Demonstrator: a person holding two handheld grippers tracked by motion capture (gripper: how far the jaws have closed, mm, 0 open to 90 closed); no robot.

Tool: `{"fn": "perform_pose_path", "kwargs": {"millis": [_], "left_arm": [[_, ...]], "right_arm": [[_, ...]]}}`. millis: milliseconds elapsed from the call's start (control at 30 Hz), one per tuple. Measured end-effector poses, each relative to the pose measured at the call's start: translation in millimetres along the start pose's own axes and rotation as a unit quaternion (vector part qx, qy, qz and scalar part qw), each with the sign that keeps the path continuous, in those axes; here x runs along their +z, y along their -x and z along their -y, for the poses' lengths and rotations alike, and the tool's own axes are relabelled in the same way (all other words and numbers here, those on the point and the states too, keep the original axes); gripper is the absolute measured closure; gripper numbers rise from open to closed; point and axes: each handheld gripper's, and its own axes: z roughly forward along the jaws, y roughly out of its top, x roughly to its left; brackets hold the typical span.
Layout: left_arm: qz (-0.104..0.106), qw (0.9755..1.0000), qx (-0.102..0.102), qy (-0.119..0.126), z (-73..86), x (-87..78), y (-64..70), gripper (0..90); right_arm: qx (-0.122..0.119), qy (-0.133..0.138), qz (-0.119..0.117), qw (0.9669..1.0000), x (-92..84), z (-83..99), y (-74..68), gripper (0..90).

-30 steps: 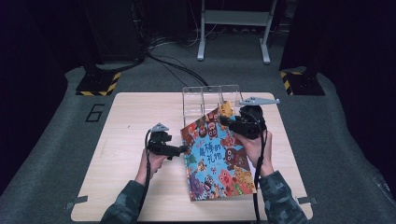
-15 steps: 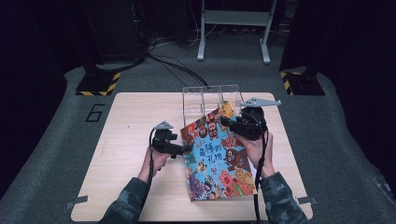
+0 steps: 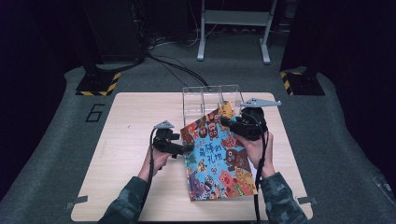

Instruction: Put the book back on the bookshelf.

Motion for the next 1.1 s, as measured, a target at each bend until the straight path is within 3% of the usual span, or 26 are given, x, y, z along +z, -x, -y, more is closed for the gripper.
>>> {"fn": "perform_pose_path", "kwargs": {"millis": [467, 600, 767, 967, 1100], "left_arm": [[0.021, 0.9998, -0.006, -0.001, 0.7, 1.7, -8.1, 0.0], [0.045, 0.9988, -0.019, 0.002, 2.0, 4.2, -11.9, 0.0], [0.046, 0.9988, -0.018, 0.002, 1.2, 4.9, -10.7, 0.0], [0.035, 0.9994, 0.006, -0.003, -1.7, 2.3, -4.5, 0.0], [0.046, 0.9988, 0.011, 0.009, -2.6, -0.8, -2.4, 0.3]], "right_arm": [[-0.003, 0.002, -0.002, 1.0000, -0.3, 0.7, 0.4, 80.9], [-0.002, 0.003, -0.002, 1.0000, -0.3, 0.9, 0.5, 80.9], [0.001, 0.004, -0.006, 1.0000, -1.0, 2.4, 3.1, 80.8], [0.004, 0.013, -0.006, 0.9999, -5.4, 7.4, 6.1, 80.4], [0.002, 0.024, -0.004, 0.9997, -12.3, 14.1, 8.6, 79.9]]}}
